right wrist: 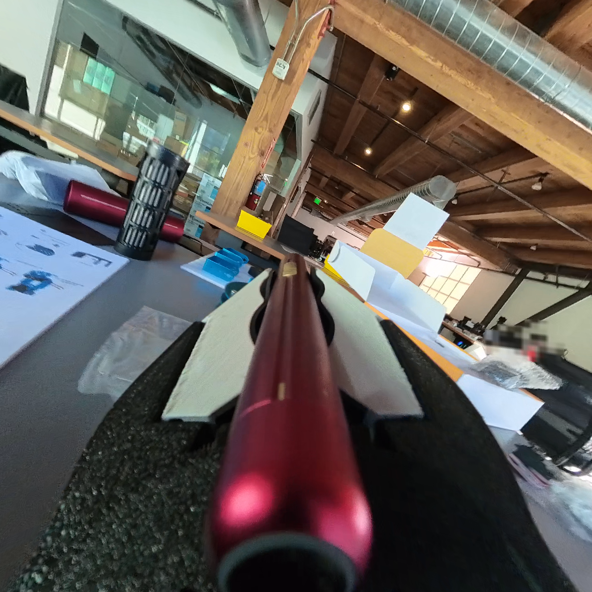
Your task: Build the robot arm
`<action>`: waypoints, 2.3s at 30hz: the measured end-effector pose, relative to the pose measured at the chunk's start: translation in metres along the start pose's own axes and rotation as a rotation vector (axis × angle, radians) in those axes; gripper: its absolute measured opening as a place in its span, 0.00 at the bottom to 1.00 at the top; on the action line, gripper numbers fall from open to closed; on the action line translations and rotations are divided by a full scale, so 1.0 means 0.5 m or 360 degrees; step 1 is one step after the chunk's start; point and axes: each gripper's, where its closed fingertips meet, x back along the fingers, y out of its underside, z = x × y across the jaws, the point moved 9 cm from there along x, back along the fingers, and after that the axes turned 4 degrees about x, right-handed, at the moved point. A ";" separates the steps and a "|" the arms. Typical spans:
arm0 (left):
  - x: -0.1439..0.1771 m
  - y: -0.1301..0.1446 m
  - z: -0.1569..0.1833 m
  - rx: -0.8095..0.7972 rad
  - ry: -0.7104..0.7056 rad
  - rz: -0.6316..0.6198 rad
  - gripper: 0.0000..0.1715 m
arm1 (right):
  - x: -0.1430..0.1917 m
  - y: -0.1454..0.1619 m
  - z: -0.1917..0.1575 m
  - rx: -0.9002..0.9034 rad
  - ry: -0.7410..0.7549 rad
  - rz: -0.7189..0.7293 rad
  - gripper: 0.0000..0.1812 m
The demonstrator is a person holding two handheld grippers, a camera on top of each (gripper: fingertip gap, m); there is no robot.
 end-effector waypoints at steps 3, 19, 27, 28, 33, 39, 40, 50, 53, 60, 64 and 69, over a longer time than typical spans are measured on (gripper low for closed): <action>0.125 0.013 0.058 0.0350 0.0119 0.0148 0.17 | -0.008 0.020 0.026 0.0039 -0.0173 -0.0039 0.11; 0.741 -0.100 -0.169 0.1293 -0.0327 0.1495 0.15 | 0.056 -0.005 0.037 -0.0248 -0.0493 0.0458 0.11; 0.733 -0.150 -0.288 0.0689 -0.1011 0.1037 0.15 | 0.064 0.001 0.079 -0.0756 -0.0898 0.0649 0.11; 0.730 -0.157 -0.292 0.0696 -0.0967 0.1061 0.15 | 0.067 0.002 0.083 -0.0790 -0.0936 0.0673 0.11; 0.740 -0.179 -0.300 0.0690 -0.0918 0.1175 0.14 | 0.075 0.002 0.087 -0.0859 -0.1040 0.0734 0.11; 0.754 -0.177 -0.295 0.0647 -0.1013 0.1140 0.12 | 0.079 -0.002 0.074 -0.0800 -0.1071 0.0726 0.13; 0.757 -0.176 -0.293 0.0641 -0.1030 0.1129 0.12 | 0.079 -0.002 0.073 -0.0790 -0.1067 0.0724 0.13; 0.761 -0.169 -0.296 0.0616 -0.1093 0.1058 0.11 | 0.079 -0.006 0.064 -0.0750 -0.1073 0.0713 0.11; 0.760 -0.164 -0.299 0.0631 -0.1104 0.1038 0.11 | 0.078 -0.006 0.063 -0.0746 -0.1076 0.0711 0.13; 0.762 -0.150 -0.299 0.0661 -0.1094 0.1054 0.11 | 0.077 -0.006 0.063 -0.0755 -0.1075 0.0708 0.13; 0.768 -0.146 -0.292 0.0661 -0.1060 0.1089 0.11 | 0.076 -0.006 0.062 -0.0759 -0.1068 0.0703 0.12; 0.761 -0.146 -0.281 0.0624 -0.0973 0.1110 0.11 | 0.075 -0.006 0.060 -0.0752 -0.1074 0.0698 0.14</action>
